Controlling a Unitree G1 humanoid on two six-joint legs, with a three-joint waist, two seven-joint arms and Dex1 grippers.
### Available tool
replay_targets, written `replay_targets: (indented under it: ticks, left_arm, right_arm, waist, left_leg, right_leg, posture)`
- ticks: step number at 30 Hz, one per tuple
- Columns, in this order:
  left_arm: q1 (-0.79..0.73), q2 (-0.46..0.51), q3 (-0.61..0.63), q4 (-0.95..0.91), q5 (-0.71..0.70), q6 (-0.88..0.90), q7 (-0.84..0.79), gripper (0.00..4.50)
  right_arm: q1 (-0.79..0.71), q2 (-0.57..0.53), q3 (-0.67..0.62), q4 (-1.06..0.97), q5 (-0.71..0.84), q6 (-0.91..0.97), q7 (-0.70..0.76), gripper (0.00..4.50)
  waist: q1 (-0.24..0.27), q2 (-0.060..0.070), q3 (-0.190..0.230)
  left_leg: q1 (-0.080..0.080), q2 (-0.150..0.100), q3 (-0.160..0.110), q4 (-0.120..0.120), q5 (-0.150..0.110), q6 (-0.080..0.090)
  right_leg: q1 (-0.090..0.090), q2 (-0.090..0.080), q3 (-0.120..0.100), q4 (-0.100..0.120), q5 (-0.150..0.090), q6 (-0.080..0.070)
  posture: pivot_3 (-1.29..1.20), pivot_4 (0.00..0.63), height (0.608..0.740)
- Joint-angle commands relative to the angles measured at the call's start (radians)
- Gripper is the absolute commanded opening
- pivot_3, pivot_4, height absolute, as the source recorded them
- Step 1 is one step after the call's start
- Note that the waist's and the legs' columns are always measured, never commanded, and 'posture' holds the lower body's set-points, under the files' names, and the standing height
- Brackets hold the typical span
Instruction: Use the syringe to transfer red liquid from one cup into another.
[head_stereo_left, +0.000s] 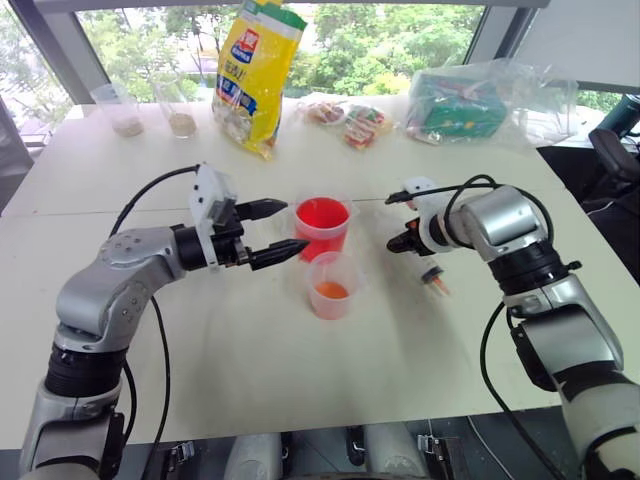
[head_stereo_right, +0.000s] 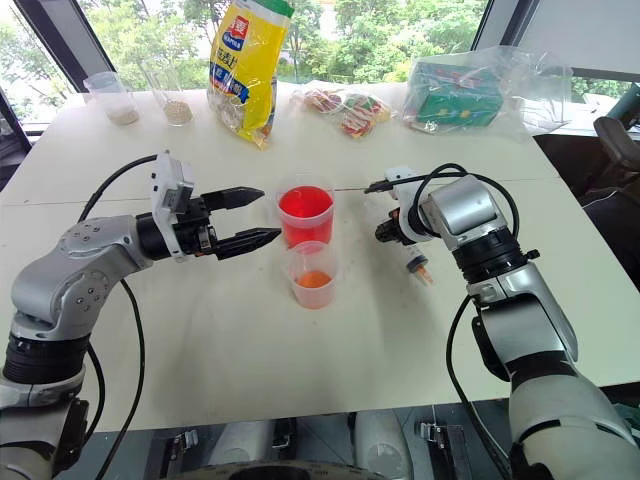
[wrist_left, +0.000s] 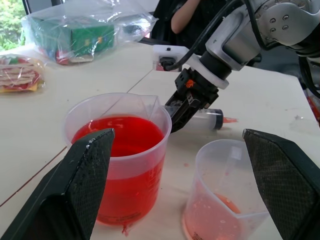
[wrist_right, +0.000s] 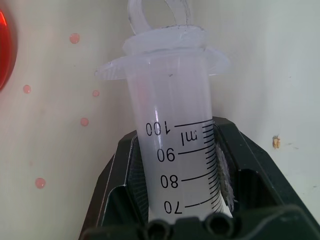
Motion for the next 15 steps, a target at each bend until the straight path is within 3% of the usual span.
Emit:
replay_targets:
  ticks: [1,8,11,15]
  left_arm:
    - [-0.042,0.026,0.022,-0.004,-0.003,-0.011,-0.016,4.28]
    - [-0.154,0.034,0.03,0.088,-0.022,0.005,-0.044,4.28]
    - [-0.216,0.032,0.022,0.153,-0.015,-0.001,-0.072,4.28]
    - [-0.286,0.034,0.016,0.239,0.009,-0.023,-0.108,4.28]
  right_arm:
    - [0.021,-0.018,-0.147,-0.126,0.048,0.025,0.007,1.4]
    - [0.158,-0.054,-0.403,-0.474,0.095,-0.258,0.015,1.4]
    - [0.181,0.011,-0.506,-0.605,0.186,-0.387,0.043,1.4]
    - [0.143,0.155,-0.54,-0.646,0.271,-0.548,0.031,1.4]
  waist:
    - [0.003,0.0,0.0]
    - [0.011,0.001,0.001]
    - [0.005,0.001,0.001]
    - [-0.006,0.001,0.002]
  left_leg:
    - [0.0,0.0,0.0,0.0,0.0,0.0]
    - [-0.003,-0.002,0.0,0.0,0.0,0.0]
    - [-0.003,-0.002,0.0,0.0,0.0,0.0]
    - [0.0,-0.001,0.0,-0.001,0.0,0.0]
  right_leg:
    - [0.0,0.0,0.0,0.0,0.0,0.0]
    - [-0.002,-0.002,0.0,-0.001,0.0,0.0]
    - [-0.001,-0.002,-0.001,-0.001,0.0,0.001]
    - [-0.001,0.001,0.0,0.0,0.0,0.001]
  posture:
    - [0.0,0.15,0.74]
    - [0.0,0.15,0.74]
    - [0.0,0.15,0.74]
    - [0.0,0.15,0.74]
